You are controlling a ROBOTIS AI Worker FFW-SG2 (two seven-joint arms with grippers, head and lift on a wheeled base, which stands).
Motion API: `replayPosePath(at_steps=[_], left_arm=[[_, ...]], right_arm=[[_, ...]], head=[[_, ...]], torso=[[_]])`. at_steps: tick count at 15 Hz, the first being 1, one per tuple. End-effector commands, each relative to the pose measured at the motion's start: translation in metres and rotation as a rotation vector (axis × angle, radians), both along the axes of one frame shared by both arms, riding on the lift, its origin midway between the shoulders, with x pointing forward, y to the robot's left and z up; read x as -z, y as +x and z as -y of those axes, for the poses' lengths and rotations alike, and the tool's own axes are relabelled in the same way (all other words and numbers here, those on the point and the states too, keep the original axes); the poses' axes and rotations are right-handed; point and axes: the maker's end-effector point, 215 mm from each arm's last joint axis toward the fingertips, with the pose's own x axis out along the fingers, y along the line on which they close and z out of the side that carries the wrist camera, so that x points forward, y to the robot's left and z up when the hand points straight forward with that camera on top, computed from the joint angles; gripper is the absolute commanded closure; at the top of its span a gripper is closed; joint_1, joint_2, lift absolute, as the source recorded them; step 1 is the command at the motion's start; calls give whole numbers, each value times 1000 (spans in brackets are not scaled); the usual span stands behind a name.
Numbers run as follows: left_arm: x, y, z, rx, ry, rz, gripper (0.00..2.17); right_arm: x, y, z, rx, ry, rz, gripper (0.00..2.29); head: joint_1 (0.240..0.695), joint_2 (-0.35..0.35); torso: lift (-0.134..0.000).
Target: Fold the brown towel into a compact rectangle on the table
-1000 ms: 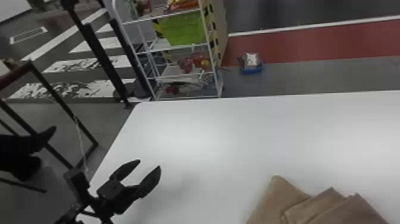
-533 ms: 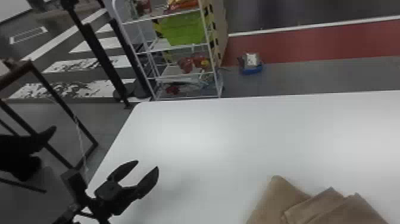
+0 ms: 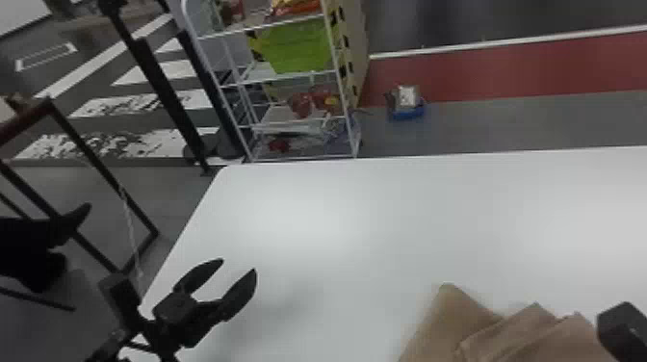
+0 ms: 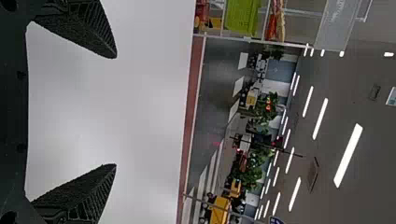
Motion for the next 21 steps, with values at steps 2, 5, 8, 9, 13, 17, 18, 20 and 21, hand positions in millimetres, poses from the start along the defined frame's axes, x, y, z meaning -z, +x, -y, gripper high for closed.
replayPosePath(at_steps=[2,5,8,9,13,17,18,20,21], left_arm=[[2,1,0,-4,-3,-2,46],[5,3,0,-5,-10,-4,46],[6,4,0,-7,-12,-6,46],[7,5,1,-6,-13,-6,46],[7,7,2,-5,-15,-6,46],[7,8,2,-5,-15,-5,46],[7,8,2,-5,-15,-5,46],[7,8,2,-5,-15,-5,46],[7,8,2,-5,-15,-5,46]], right_arm=[[8,2,9,-2,-37,8,2132],[12,13,25,11,-80,39,2132],[12,27,38,32,-95,66,2132],[12,31,40,34,-100,78,2132],[14,57,58,46,-134,139,2132],[19,85,76,55,-182,198,2132],[17,93,80,60,-187,215,2132],[18,111,93,77,-214,241,2132],[18,120,95,70,-224,264,2132]], head=[[695,350],[695,350],[695,350],[695,350],[695,350],[695,350],[695,350],[695,350],[695,350]], torso=[[-123],[-123],[-123],[-123],[-123],[-123],[-123],[-123],[-123]])
